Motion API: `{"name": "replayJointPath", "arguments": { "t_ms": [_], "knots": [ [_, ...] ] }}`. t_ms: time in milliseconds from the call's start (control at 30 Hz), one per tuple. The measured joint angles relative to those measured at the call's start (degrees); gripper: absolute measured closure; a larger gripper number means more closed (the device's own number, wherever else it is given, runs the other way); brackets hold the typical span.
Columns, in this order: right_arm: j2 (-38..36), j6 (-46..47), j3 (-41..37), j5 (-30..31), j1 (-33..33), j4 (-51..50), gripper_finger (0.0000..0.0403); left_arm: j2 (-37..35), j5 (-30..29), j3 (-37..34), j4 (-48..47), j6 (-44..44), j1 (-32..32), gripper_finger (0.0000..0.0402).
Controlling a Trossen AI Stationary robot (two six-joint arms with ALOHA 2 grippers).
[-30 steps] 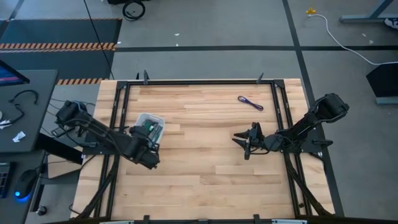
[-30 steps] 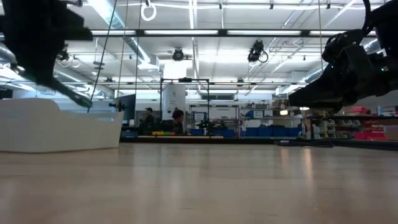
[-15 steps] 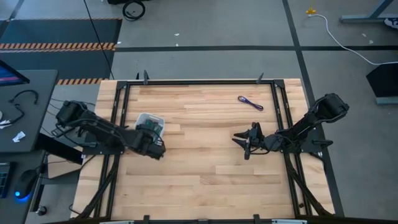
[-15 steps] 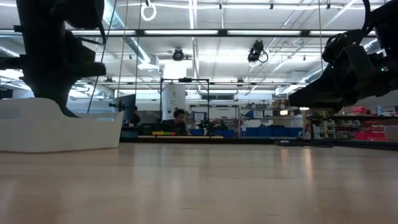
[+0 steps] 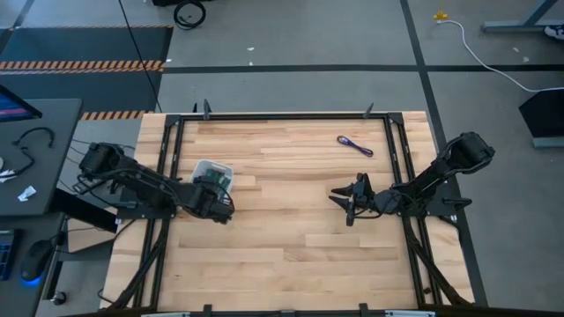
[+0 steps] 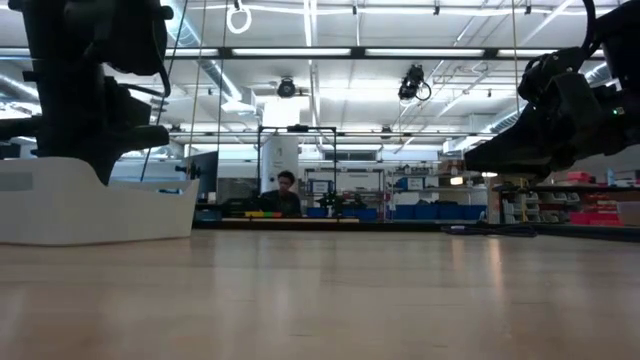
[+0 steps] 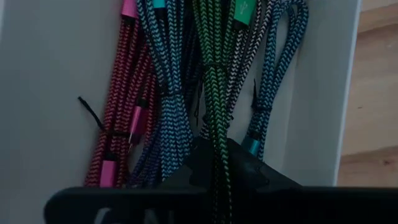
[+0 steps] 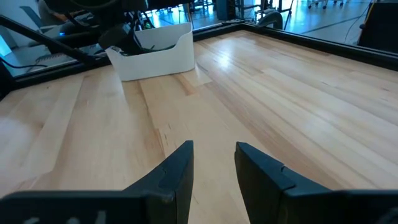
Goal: Pick and place USB-C Cables
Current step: Put the green charger cable into the white bin
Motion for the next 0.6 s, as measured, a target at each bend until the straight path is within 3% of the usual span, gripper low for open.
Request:
{"name": "replayJointPath", "arguments": {
  "t_ms": [167, 400, 600],
  "knots": [
    [0.0, 0.0, 0.0, 0.0, 0.0, 0.0, 0.0280, 0.0, 0.0, 0.0, 0.1, 0.0, 0.0, 0.0351],
    [0.0, 0.0, 0.0, 0.0, 0.0, 0.0, 0.0280, -0.2, 3.0, 0.0, -0.8, 3.3, 0.0, 0.0248],
    [0.0, -0.2, 0.0, -0.3, 0.0, -0.1, 0.0280, -4.4, 5.9, 2.0, -9.7, 3.0, -0.2, 0.0176]
  ]
}}
